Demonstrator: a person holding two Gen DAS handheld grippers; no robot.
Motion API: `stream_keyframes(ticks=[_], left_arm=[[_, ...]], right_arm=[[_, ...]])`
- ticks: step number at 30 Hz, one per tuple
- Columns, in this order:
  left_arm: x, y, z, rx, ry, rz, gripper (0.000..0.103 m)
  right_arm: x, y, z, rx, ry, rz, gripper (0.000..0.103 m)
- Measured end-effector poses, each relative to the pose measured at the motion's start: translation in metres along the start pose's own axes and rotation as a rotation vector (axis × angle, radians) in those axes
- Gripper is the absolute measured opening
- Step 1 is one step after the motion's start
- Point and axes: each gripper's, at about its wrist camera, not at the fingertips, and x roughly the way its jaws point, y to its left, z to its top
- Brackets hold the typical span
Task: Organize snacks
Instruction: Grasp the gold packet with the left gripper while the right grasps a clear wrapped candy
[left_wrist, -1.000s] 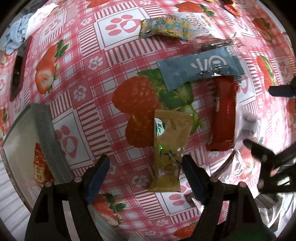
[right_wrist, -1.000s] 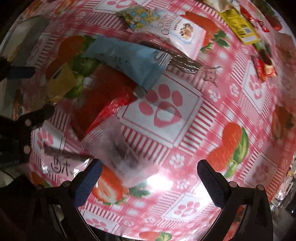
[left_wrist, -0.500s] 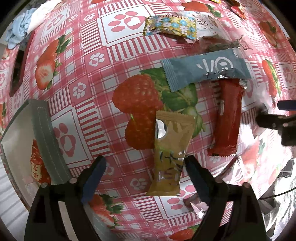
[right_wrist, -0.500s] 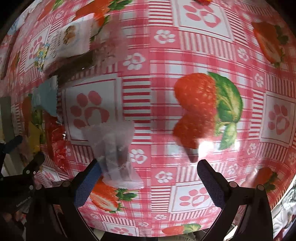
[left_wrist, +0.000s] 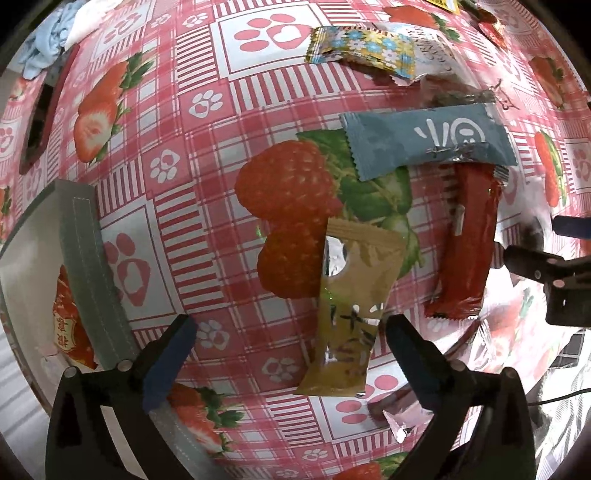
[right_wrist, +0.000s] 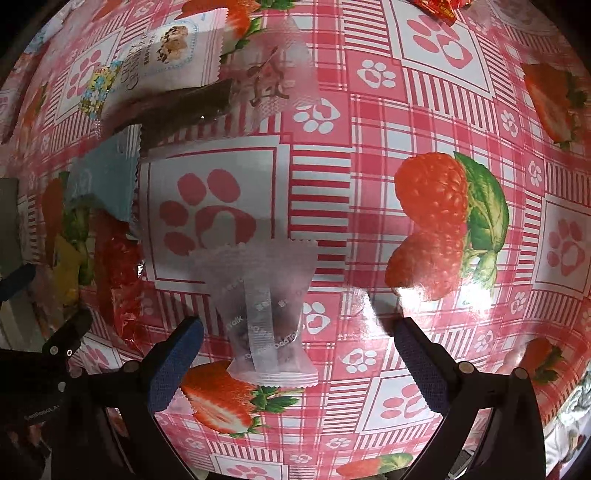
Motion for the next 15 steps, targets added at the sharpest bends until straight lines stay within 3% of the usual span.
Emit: stream_keyframes(ticks=[5, 9, 12, 13, 14, 15], left_arm=[[-0.002, -0.007, -0.002, 0.022, 0.015, 0.014, 0.101], [-0.008, -0.017, -0.004, 0.062, 0.004, 0.004, 0.085], [-0.012, -0.018, -0.006, 0.066, -0.013, 0.000, 0.069], [-0.014, -0.016, -0.006, 0.065, -0.017, 0.000, 0.058], [-0.016, -0.015, -0.006, 0.064, -0.023, -0.002, 0.051], [-0.018, -0.012, -0.006, 0.063, -0.026, -0.009, 0.036]], right_arm=[[0.003, 0.002, 0.003, 0.010, 0.044, 0.001, 0.103], [-0.003, 0.013, 0.000, -0.038, 0.029, -0.015, 0.095], [-0.011, 0.022, -0.005, -0.059, 0.006, -0.023, 0.076], [-0.015, 0.024, -0.007, -0.063, -0.004, -0.024, 0.063], [-0.019, 0.025, -0.009, -0.064, -0.014, -0.025, 0.044], [-0.023, 0.025, -0.010, -0.062, -0.025, -0.022, 0.032]])
